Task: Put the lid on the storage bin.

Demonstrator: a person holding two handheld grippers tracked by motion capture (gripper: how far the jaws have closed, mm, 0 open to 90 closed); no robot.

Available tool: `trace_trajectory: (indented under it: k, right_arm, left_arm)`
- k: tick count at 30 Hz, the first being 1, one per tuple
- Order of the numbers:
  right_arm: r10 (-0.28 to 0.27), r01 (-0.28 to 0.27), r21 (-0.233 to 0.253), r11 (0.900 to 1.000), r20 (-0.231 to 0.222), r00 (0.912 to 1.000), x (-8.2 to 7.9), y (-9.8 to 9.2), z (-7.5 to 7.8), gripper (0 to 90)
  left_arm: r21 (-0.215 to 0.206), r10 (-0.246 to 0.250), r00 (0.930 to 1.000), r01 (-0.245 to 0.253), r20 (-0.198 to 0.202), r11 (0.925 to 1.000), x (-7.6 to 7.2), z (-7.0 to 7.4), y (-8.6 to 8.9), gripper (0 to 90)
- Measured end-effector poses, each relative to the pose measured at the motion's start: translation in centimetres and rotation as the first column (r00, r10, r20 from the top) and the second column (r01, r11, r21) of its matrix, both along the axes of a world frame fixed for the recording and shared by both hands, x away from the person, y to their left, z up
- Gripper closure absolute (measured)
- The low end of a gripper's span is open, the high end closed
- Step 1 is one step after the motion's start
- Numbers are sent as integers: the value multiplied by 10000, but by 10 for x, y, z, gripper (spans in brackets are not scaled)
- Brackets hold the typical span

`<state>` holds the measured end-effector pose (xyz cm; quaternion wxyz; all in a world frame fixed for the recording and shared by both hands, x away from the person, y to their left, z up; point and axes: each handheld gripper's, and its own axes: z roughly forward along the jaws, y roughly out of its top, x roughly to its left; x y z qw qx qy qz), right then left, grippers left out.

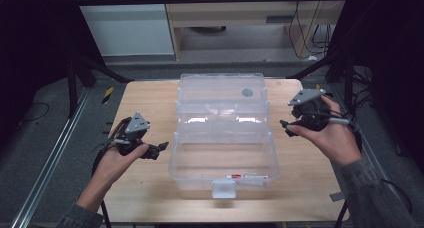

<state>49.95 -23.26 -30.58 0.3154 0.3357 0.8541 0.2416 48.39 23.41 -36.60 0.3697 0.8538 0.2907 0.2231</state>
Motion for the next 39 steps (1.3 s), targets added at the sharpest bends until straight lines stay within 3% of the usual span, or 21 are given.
trace_trajectory:
  k: [4, 8, 9, 12, 14, 15, 17, 18, 19, 20, 21, 23, 25, 26, 27, 28, 30, 31, 32, 33, 39]
  right_arm:
    - [874, -885, -180, 9959, -525, 9948, 14, 11, 17, 279]
    - [1483, -1511, -520, 9871, -548, 9874, 20, 25, 28, 358]
    - [1919, -1961, -642, 9785, -664, 9792, 24, 35, 35, 408]
    - [2328, -2378, -767, 9683, -688, 9701, 27, 44, 40, 460]
    - [2770, -2827, -738, 9564, -785, 9577, 30, 54, 45, 522]
    - [3137, -3200, -708, 9448, -871, 9455, 33, 62, 48, 553]
    - [3223, -3294, -726, 9414, -938, 9420, 34, 64, 48, 566]
    - [3541, -3649, -870, 9270, -1185, 9277, 37, 72, 47, 582]
    - [3541, -3649, -870, 9270, -1185, 9277, 37, 72, 47, 582]
    - [3760, -3909, -981, 9152, -1417, 9157, 40, 79, 43, 598]
    - [3855, -4025, -1135, 9083, -1461, 9111, 41, 81, 42, 598]
    - [3861, -4055, -1278, 9051, -1522, 9098, 43, 83, 39, 598]
    - [3857, -4109, -1450, 9001, -1737, 9061, 49, 88, 34, 613]
    - [3977, -4307, -1510, 8898, -2066, 8940, 53, 92, 30, 609]
    - [3977, -4307, -1510, 8898, -2066, 8940, 53, 92, 30, 609]
    - [4019, -4378, -1521, 8861, -2179, 8894, 54, 94, 28, 604]
    - [4222, -4708, -1859, 8624, -2489, 8717, 58, 98, 22, 600]
    - [4222, -4708, -1859, 8624, -2489, 8717, 58, 98, 22, 600]
    - [4212, -4769, -1972, 8565, -2670, 8668, 63, 99, 18, 599]
    - [4168, -4762, -2033, 8555, -2752, 8663, 64, 100, 17, 599]
    - [4205, -4975, -2409, 8333, -3080, 8534, 69, 104, 13, 630]
  left_arm:
    - [41, -668, 9976, 668, 173, 9978, -5, 5, -14, 27]
    - [135, -1154, 9931, 1157, -189, 9932, -10, 13, -31, 43]
    - [173, -1409, 9895, 1416, -335, 9898, -13, 15, -36, 44]
    - [106, -1718, 9840, 1724, -467, 9850, -17, 16, -41, 47]
    - [176, -1860, 9813, 1870, -493, 9822, -18, 17, -44, 46]
    - [237, -1965, 9793, 1978, -491, 9800, -19, 17, -46, 45]
    - [233, -2173, 9744, 2189, -583, 9755, -21, 16, -50, 43]
    - [265, -2392, 9682, 2417, -731, 9700, -23, 15, -53, 42]
    - [265, -2392, 9682, 2417, -731, 9700, -23, 15, -53, 42]
    - [385, -2546, 9639, 2580, -775, 9654, -25, 14, -55, 43]
    - [510, -2746, 9571, 2800, -928, 9586, -27, 13, -58, 46]
    - [578, -2847, 9534, 2912, -994, 9549, -29, 12, -59, 50]
    - [791, -3077, 9449, 3171, -1118, 9451, -33, 11, -61, 48]
    - [814, -3244, 9381, 3351, -1215, 9386, -37, 9, -63, 47]
    - [814, -3244, 9381, 3351, -1215, 9386, -37, 9, -63, 46]
    - [848, -3366, 9323, 3490, -1322, 9333, -39, 6, -65, 46]
    - [1108, -3651, 9190, 3824, -1484, 9173, -43, 1, -69, 50]
    - [1108, -3651, 9190, 3824, -1484, 9173, -43, 1, -69, 50]
    - [1279, -3801, 9085, 4035, -1735, 9060, -44, -4, -73, 51]
    - [1409, -3843, 9045, 4114, -1852, 9005, -44, -6, -75, 52]
    - [1483, -4062, 8893, 4397, -2102, 8858, -47, -12, -81, 77]
